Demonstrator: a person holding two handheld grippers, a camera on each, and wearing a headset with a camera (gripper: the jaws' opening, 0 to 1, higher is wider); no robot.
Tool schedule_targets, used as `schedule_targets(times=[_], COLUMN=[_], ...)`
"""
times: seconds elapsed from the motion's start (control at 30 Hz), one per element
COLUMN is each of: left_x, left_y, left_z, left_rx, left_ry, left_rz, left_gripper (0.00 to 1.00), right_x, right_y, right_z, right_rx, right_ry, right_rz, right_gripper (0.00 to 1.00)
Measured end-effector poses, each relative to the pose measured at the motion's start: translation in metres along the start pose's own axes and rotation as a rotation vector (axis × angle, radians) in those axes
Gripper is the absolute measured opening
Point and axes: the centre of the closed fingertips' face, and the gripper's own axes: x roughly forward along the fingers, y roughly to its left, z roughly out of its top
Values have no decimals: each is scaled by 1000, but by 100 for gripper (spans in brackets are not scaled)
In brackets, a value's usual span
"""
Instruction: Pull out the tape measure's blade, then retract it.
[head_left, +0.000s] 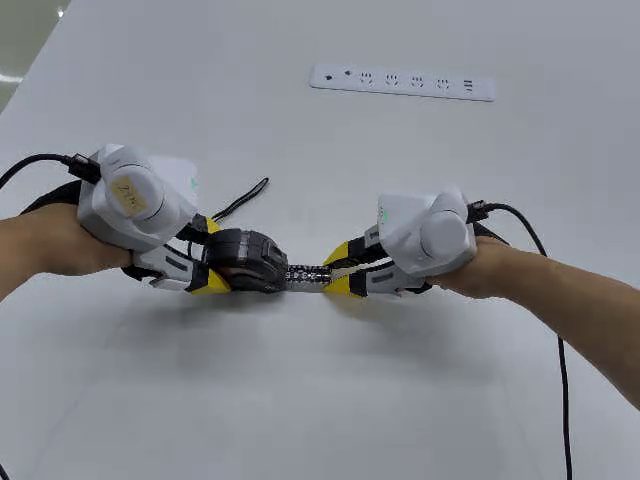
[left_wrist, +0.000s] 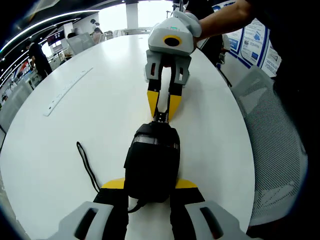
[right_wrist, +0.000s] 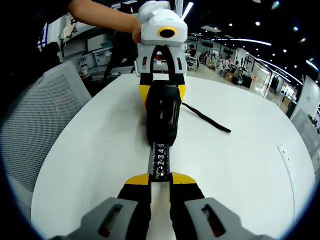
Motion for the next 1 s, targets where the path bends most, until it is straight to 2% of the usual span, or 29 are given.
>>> schedule_targets(times=[1.0], left_x=[1], left_y=[-1], left_z=[0], left_rx=[-3], left_ry=[-7], left_rz=[-2], left_gripper=[29], right_x=[-21], right_y=[1], right_z=[-21], right_rx=[6], right_ry=[19], right_rz=[-2], right_gripper=[11])
